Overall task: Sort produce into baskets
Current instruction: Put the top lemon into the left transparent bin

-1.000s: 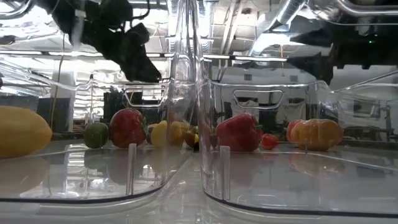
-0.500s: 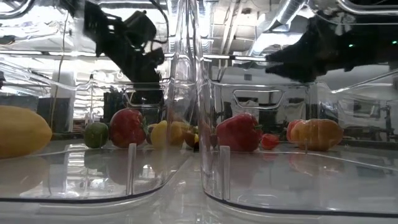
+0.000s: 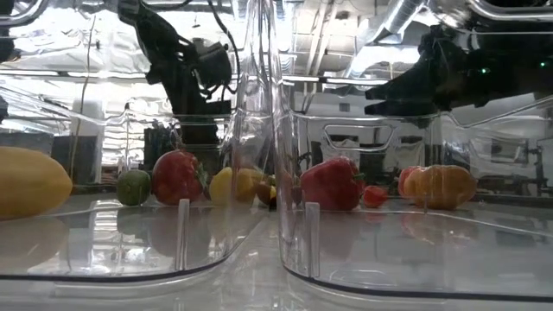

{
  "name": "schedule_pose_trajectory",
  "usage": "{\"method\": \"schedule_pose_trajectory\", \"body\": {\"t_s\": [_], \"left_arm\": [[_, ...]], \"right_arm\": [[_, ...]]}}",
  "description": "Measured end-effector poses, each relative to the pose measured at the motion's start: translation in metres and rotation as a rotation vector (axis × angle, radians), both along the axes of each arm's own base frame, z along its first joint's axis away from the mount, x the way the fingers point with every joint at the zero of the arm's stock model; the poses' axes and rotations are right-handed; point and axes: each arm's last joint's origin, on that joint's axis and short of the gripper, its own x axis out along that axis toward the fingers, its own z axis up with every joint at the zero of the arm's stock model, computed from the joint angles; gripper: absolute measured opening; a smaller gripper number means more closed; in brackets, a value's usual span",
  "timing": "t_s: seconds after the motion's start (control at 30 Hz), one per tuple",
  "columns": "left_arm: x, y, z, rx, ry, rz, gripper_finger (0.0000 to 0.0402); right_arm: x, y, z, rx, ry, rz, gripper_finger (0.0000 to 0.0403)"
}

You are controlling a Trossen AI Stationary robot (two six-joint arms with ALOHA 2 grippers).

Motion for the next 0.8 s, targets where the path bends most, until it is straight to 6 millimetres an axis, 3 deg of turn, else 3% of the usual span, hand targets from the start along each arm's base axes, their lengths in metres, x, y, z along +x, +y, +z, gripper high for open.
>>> {"method": "schedule_pose_trajectory", "body": {"t_s": [0.5, 0.6, 0.8], "left_arm": [[-0.0092, -0.0014, -0.0053, 0.012, 0.112, 0.02, 0.0315], [-0.0089, -0.0016, -0.0051, 0.013, 0.109, 0.022, 0.0291], [-0.0088, -0.0016, -0.0049, 0.02, 0.109, 0.03, 0.0201]], "right_arm": [[-0.0005, 0.0054, -0.0003, 0.027, -0.004, 0.022, 0.0297], [-0.0006, 0.0053, -0.0008, 0.032, 0.0, 0.02, 0.0297], [-0.0006, 0.0053, -0.0009, 0.032, 0.0, 0.02, 0.0297]]}}
